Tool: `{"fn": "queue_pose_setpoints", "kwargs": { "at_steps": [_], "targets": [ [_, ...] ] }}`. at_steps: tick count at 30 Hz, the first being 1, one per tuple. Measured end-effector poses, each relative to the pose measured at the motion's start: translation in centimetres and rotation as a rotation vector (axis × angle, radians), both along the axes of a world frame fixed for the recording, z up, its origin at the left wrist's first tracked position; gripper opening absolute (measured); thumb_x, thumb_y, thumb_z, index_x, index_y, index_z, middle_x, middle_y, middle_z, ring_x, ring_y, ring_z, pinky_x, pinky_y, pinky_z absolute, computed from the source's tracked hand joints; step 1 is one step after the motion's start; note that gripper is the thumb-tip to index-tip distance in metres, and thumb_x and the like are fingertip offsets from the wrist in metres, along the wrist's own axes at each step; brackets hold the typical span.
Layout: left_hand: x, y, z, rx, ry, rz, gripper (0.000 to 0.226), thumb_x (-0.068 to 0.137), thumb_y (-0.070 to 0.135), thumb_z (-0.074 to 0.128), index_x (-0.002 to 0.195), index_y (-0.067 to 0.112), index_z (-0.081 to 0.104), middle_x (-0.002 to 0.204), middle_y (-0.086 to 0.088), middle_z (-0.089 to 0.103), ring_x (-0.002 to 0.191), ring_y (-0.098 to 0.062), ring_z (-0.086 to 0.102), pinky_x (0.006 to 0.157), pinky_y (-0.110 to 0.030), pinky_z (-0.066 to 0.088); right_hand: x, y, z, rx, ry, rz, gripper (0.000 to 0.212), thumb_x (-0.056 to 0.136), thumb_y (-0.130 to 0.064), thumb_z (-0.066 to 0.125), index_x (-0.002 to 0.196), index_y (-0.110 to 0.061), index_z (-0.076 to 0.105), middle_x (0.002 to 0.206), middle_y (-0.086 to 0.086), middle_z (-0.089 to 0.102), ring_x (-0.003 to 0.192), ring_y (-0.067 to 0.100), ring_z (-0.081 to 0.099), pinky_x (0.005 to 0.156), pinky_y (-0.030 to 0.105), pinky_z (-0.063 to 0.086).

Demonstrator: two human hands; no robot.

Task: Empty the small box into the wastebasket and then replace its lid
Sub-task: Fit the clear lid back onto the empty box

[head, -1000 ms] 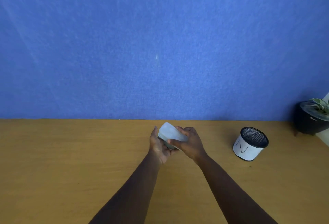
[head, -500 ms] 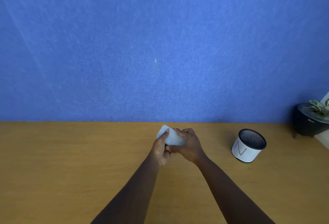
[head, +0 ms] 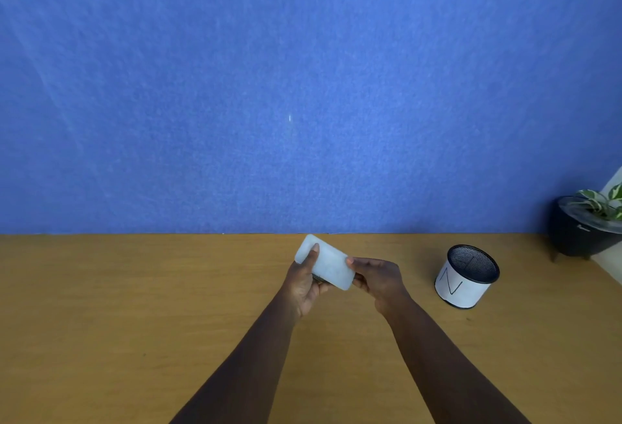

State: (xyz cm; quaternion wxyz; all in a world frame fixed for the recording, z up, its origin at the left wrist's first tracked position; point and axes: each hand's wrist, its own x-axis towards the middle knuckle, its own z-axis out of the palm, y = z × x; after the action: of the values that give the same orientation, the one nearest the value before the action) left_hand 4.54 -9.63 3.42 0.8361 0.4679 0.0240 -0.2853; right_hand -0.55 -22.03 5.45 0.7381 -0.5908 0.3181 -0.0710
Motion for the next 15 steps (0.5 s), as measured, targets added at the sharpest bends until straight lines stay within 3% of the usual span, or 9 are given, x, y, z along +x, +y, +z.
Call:
{"fn": "queue_pose_setpoints", "kwargs": {
  "at_steps": [4,6,11,15],
  "targets": [
    [0.1,0.3,0.1,0.066,-0.068,-0.074,0.018,0.096,0.030,0.047,0.099,0.015,0.057,0.100,-0.009,0.063,0.093,-0.021,0.062,0.074,-0.037,0.057,0.4,-0.3,0.2,-0.231,-0.021,0.113,0.010,0.083,-0.016,0.068,0.073,-0.016,0.068,0.086,0.003,0.068,0.084,0.018,0.062,0.069,0.029,0.052],
    [-0.1,0.2,0.2,0.149,-0.125,-0.157,0.020,0.096,0.031,0.046,0.105,0.017,0.057,0.105,-0.009,0.062,0.100,-0.024,0.060,0.081,-0.039,0.054,0.9,-0.3,0.8,-0.294,-0.053,0.179,0.008,0.083,-0.024,0.066,0.079,-0.019,0.071,0.089,-0.001,0.070,0.088,0.017,0.064,0.074,0.030,0.050],
    [-0.7,-0.2,0.4,0.247,-0.199,-0.299,0.036,0.096,0.034,0.046,0.127,0.016,0.049,0.112,-0.005,0.061,0.110,-0.025,0.058,0.080,-0.035,0.055,2.0,-0.2,2.1,-0.321,-0.087,0.333,0.014,0.079,-0.022,0.071,0.085,-0.010,0.072,0.086,0.007,0.070,0.082,0.020,0.064,0.076,0.034,0.051],
    [-0.6,0.0,0.5,0.270,-0.228,-0.348,0.036,0.096,0.036,0.047,0.127,0.019,0.050,0.114,-0.005,0.062,0.112,-0.025,0.058,0.086,-0.037,0.053,1.9,-0.7,2.2,-0.216,-0.114,0.353,0.019,0.078,-0.016,0.072,0.090,-0.001,0.070,0.083,0.009,0.069,0.071,0.017,0.064,0.061,0.025,0.051]
  ]
}}
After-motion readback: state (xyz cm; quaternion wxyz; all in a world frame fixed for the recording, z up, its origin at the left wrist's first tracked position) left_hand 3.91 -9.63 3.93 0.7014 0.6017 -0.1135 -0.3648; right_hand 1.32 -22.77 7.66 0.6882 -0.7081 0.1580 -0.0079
